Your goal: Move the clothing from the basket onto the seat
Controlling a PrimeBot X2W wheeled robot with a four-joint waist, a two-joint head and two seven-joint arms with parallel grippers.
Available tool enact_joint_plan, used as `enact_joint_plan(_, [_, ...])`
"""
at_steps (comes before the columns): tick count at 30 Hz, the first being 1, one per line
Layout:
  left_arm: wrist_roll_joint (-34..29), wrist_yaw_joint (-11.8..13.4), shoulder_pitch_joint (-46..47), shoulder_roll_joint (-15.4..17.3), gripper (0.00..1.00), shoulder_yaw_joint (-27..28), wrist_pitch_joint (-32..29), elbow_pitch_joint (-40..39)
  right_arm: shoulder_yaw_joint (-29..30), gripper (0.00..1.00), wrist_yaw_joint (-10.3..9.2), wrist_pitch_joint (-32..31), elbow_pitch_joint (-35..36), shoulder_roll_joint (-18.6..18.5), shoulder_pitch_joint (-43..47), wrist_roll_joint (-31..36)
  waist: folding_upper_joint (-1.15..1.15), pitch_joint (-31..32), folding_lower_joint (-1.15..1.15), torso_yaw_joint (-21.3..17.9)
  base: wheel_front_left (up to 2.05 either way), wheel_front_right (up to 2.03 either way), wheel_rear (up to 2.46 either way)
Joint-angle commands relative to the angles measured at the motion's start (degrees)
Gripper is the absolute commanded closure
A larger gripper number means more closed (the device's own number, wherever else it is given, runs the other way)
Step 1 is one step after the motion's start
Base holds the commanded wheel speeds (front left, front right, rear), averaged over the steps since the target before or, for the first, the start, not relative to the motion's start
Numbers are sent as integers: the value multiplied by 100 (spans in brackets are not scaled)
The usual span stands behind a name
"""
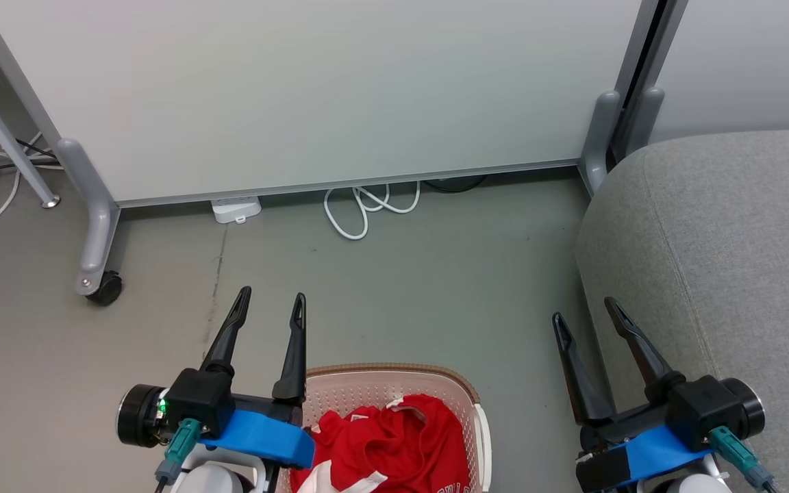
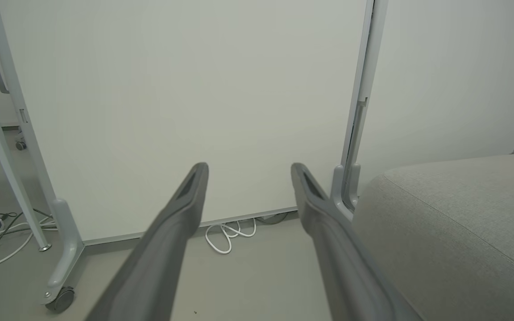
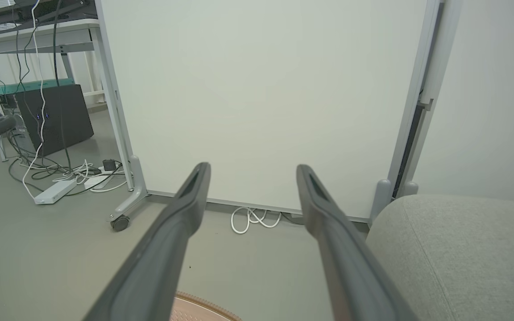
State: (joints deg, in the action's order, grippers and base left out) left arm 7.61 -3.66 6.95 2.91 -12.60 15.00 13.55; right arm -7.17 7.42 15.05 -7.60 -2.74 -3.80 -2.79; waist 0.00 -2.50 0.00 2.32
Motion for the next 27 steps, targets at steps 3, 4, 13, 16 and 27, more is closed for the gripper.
enact_joint_plan(3, [35, -64, 126, -2, 0, -1, 28, 67, 26, 0, 13, 20, 28, -26, -102, -50, 0, -71, 0, -38, 0, 0, 0])
enact_joint_plan(4, [28, -95, 160, -2, 0, -10, 28, 114, 41, 0, 13, 20, 37, -26, -115, -49, 0, -98, 0, -50, 0, 0, 0])
enact_joint_plan(13, [-232, -341, 778, 107, 0, -253, 24, 894, 170, 0, 12, 20, 127, -24, -388, -17, 0, -576, 0, -260, 0, 0, 0])
enact_joint_plan(16, [-269, -372, 1140, 215, 0, -460, 24, 1229, 178, 0, 13, 20, 186, -23, -541, -5, 0, -880, 0, -363, 0, 0, 0])
enact_joint_plan(27, [59, -378, 2503, 805, 0, -1998, 23, 2310, 134, 0, 12, 19, 504, -21, -1374, 62, 0, -2375, 0, -826, 0, 0, 0])
